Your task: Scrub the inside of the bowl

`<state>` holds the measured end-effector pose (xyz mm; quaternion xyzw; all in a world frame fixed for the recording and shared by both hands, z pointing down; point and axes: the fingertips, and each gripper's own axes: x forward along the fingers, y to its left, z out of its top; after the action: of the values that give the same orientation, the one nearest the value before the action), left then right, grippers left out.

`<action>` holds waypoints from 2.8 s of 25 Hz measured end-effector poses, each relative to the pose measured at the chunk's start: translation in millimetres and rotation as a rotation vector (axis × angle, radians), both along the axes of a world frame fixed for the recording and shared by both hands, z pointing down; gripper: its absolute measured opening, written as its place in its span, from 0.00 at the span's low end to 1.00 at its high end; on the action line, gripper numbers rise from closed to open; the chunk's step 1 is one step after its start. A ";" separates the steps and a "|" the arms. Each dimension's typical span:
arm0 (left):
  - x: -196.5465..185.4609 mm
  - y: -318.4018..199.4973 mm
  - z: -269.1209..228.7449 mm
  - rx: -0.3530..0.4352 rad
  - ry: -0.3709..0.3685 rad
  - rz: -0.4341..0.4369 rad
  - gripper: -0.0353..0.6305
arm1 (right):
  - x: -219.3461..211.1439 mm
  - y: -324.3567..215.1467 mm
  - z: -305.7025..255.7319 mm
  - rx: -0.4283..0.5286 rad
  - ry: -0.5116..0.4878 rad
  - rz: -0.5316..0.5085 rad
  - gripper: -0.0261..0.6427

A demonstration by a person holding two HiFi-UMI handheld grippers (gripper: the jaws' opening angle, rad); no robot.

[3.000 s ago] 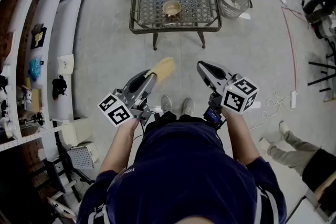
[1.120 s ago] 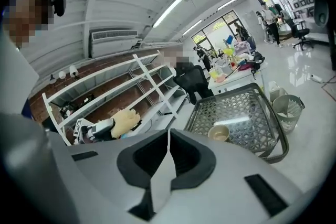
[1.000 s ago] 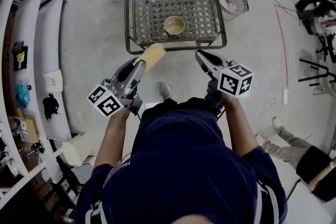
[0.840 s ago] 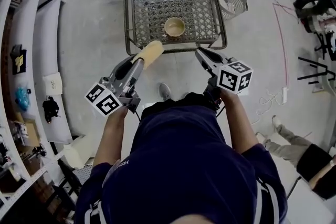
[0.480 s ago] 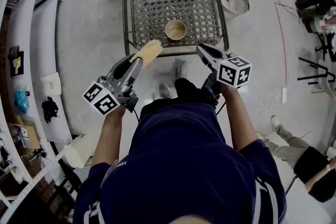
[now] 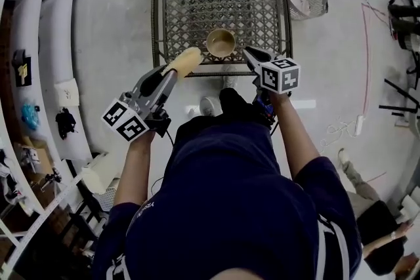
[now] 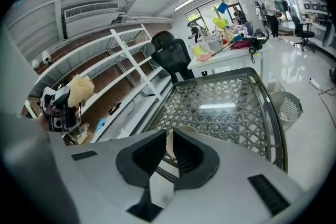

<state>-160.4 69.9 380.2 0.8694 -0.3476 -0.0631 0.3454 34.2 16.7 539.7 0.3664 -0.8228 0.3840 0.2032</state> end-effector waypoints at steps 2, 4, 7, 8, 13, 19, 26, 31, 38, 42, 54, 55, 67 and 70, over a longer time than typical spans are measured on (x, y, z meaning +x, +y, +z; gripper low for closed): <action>1.9 -10.5 7.0 -0.025 -0.009 -0.019 0.17 | -2.7 -9.0 20.3 -0.030 0.008 -0.022 0.05; 4.2 -19.3 13.3 -0.051 -0.017 -0.043 0.17 | -4.5 -15.8 39.1 -0.062 0.012 -0.046 0.06; 8.9 -25.6 21.3 -0.091 -0.042 -0.078 0.17 | -8.1 -19.6 63.6 -0.124 -0.002 -0.083 0.17; 9.4 -25.9 24.5 -0.103 -0.053 -0.087 0.17 | -10.4 -20.6 70.9 -0.142 -0.007 -0.093 0.17; 8.5 -22.3 46.0 -0.168 -0.088 -0.108 0.17 | -23.1 -32.4 105.8 -0.185 0.004 -0.111 0.17; 9.6 -18.0 59.3 -0.220 -0.094 -0.123 0.17 | -36.0 -40.1 140.7 -0.235 0.027 -0.137 0.17; 11.4 -16.2 71.8 -0.266 -0.109 -0.080 0.17 | -39.5 -48.2 164.0 -0.285 0.024 -0.086 0.17; 5.9 -27.5 74.2 -0.268 -0.117 -0.040 0.17 | -41.3 -48.6 169.2 -0.294 0.057 -0.082 0.09; 8.3 -46.4 72.1 -0.222 -0.213 0.089 0.17 | -46.2 -56.5 120.4 -0.242 0.028 -0.017 0.06; 32.5 -55.0 60.3 -0.076 -0.400 0.265 0.17 | -55.1 -67.9 47.3 -0.121 0.046 -0.039 0.06; 99.2 -74.9 66.8 0.400 -1.013 0.642 0.17 | -69.5 -93.5 -64.9 0.162 0.145 -0.100 0.06; 103.5 -75.6 69.2 0.443 -1.061 0.671 0.17 | -70.6 -92.4 -65.5 0.163 0.146 -0.101 0.06; 90.6 -97.7 58.1 0.534 -1.372 0.629 0.17 | -54.4 -102.0 -70.6 0.186 0.130 -0.064 0.06; 105.0 -77.4 68.4 0.499 -1.320 0.693 0.17 | -55.5 -103.5 -73.1 0.199 0.138 -0.072 0.06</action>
<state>-55.4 -7.4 448.6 0.8379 -0.1654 0.5015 -0.1382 -21.4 -86.8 466.5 0.3805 -0.8535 0.2670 0.2357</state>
